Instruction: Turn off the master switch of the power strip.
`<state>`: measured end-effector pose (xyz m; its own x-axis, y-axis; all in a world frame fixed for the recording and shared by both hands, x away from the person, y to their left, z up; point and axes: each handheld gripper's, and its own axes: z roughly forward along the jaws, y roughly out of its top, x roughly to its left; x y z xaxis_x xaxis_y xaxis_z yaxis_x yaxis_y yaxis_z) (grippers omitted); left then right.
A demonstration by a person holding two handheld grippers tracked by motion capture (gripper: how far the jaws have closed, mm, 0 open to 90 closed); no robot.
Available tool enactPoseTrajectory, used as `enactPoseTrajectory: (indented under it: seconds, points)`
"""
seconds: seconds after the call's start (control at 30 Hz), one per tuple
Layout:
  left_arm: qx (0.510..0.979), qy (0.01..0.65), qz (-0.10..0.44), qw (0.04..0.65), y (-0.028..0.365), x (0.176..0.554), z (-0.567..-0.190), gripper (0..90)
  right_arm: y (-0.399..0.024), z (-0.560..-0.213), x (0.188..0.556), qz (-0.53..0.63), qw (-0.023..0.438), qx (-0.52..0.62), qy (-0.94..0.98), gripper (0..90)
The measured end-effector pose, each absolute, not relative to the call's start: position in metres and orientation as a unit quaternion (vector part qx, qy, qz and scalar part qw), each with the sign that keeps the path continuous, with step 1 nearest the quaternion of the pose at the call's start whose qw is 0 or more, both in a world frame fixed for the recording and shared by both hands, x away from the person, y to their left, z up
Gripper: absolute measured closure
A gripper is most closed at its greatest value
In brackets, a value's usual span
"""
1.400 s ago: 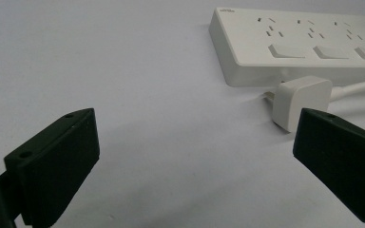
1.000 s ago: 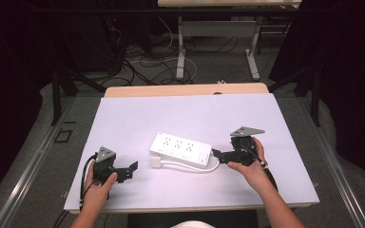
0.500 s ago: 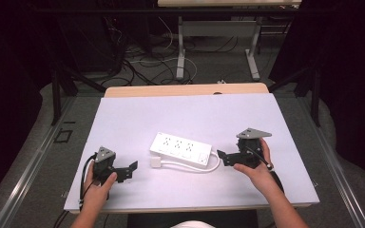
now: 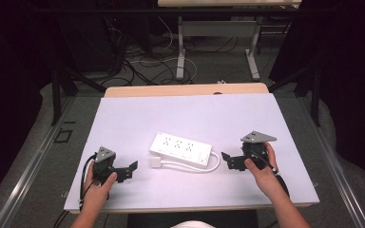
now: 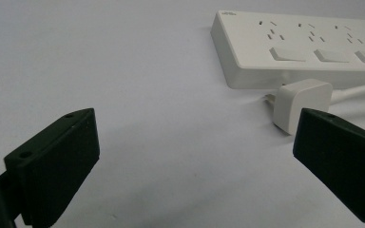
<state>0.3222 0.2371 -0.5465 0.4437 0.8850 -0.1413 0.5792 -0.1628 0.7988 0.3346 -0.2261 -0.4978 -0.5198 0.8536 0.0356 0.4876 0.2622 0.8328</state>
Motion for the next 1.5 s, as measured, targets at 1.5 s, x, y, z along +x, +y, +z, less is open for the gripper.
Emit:
enactPoseTrajectory:
  seconds: [1.5]
  points:
    - [0.736, 0.502, 0.181, 0.417, 0.238, 0.323, -0.547, 1.5, -0.326, -0.523, 0.325, 0.376, 0.271, 0.522, 0.716, 0.0]
